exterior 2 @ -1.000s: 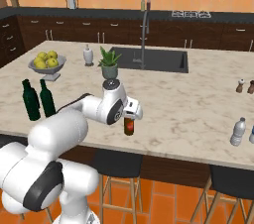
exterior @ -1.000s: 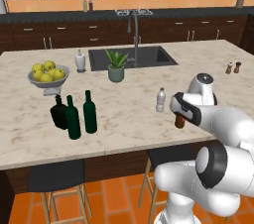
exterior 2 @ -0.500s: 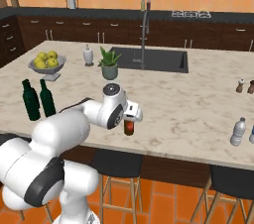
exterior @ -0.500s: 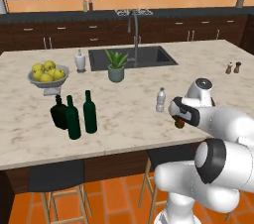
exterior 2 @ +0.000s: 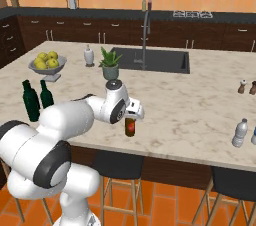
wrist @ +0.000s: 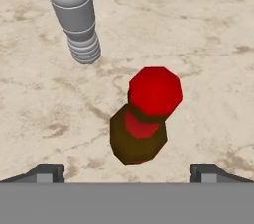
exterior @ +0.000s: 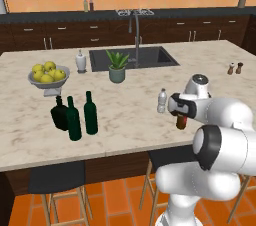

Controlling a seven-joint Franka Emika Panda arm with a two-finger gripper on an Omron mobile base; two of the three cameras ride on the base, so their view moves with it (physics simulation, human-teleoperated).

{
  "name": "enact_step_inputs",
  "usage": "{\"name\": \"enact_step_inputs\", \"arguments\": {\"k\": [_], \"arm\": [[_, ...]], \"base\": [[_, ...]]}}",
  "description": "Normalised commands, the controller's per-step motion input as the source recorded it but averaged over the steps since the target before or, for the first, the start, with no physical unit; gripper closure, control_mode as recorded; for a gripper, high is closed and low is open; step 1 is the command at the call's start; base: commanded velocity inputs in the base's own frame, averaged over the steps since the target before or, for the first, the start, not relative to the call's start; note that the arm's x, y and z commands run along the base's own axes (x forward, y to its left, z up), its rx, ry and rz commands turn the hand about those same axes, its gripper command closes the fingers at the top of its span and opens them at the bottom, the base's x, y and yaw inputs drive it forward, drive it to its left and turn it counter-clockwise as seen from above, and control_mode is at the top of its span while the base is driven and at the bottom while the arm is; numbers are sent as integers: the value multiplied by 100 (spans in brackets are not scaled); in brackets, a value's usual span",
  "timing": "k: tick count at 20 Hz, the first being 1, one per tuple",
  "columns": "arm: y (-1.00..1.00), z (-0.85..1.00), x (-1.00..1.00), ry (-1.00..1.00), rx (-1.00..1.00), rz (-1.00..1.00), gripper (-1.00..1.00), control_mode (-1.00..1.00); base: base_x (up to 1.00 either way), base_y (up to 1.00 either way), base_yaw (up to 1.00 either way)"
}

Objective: Move the plastic bottles in the middle to the plastics group, and the glass bottles in the middle to the glass group.

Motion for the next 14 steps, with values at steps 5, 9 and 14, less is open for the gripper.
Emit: {"name": "enact_step_inputs", "arguments": {"k": [5,9,14], "arm": [[-17,0,0,0,0,0,-100,-100],[0,-3,0,0,0,0,-100,-100],[8,-10,5,0,0,0,-100,-100]], "base": [[0,0,0],[0,0,0],[0,0,0]]}}
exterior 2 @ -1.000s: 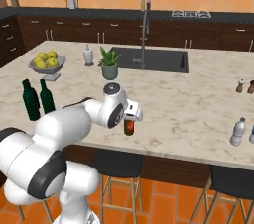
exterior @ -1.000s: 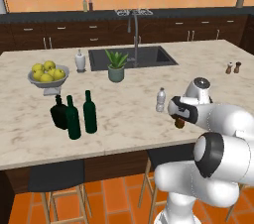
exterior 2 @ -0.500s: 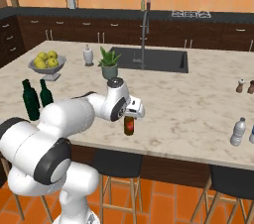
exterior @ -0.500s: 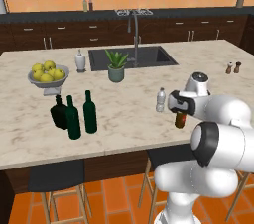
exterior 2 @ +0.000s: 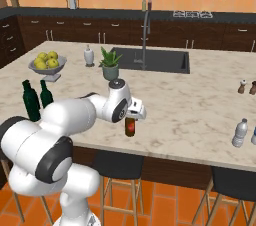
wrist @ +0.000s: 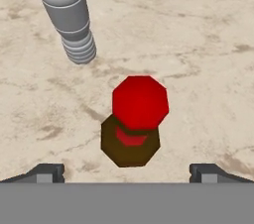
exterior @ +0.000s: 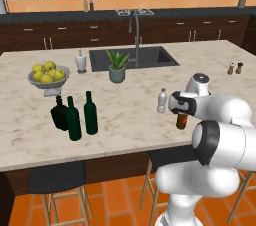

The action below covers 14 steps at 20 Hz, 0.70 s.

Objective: Move the plastic bottles in the middle to the plastics group, and the glass bottles in the middle to the glass group.

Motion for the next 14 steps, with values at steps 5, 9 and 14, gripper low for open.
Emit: {"name": "enact_step_inputs", "arguments": {"k": [5,9,14], "arm": [[0,-6,15,0,0,0,-100,-100],[0,0,11,0,0,0,-100,-100],[0,-4,0,0,0,0,-100,-100]], "base": [[0,0,0],[0,0,0],[0,0,0]]}}
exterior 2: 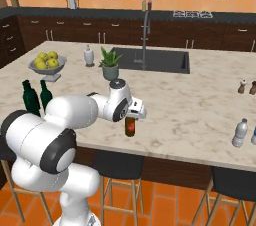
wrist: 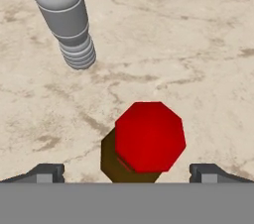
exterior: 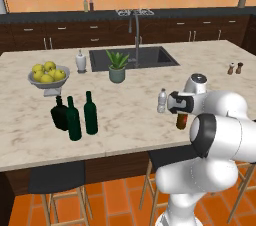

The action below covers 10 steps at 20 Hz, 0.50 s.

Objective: Move the plastic bottles in the middle to the plastics group, and the glass bottles in the middle to the glass group.

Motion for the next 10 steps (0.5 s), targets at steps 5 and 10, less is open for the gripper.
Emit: {"name": "enact_step_inputs", "arguments": {"k": [5,10], "arm": [[0,-4,0,0,0,0,-100,-100],[0,-5,1,0,0,0,-100,-100]], "base": [[0,0,0],[0,0,0]]}}
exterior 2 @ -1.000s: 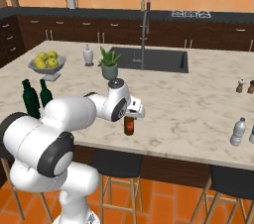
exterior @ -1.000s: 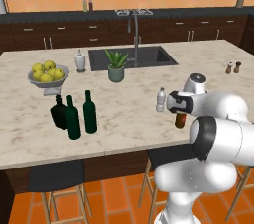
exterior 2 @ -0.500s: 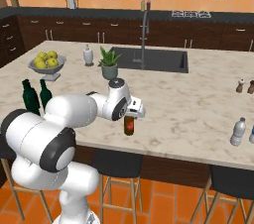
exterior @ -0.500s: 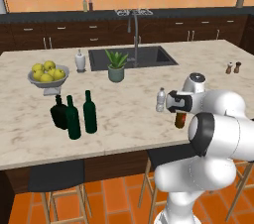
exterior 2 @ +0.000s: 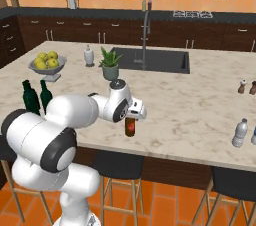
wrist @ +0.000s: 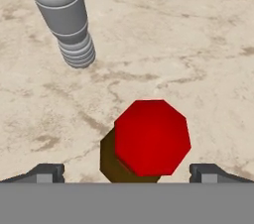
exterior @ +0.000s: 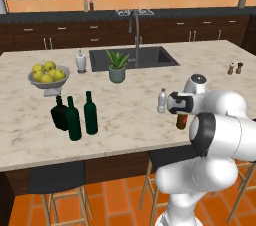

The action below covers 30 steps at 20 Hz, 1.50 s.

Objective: Move the plastic bottles in the middle to the plastics group, and the glass bottles in the middle to the glass group.

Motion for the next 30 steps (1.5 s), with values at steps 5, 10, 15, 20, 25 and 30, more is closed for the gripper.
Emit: {"name": "enact_step_inputs", "arguments": {"k": [5,10,15,20,25,30], "arm": [[0,-18,3,-1,0,0,-100,-100],[0,0,0,-4,0,0,-100,-100],[0,0,10,-1,0,0,-100,-100],[0,0,5,0,0,0,-100,-100],[0,0,0,0,0,0,100,-100],[0,0,0,0,0,0,100,-100]], "base": [[0,0,0],[0,0,0],[0,0,0],[0,0,0],[0,0,0],[0,0,0]]}}
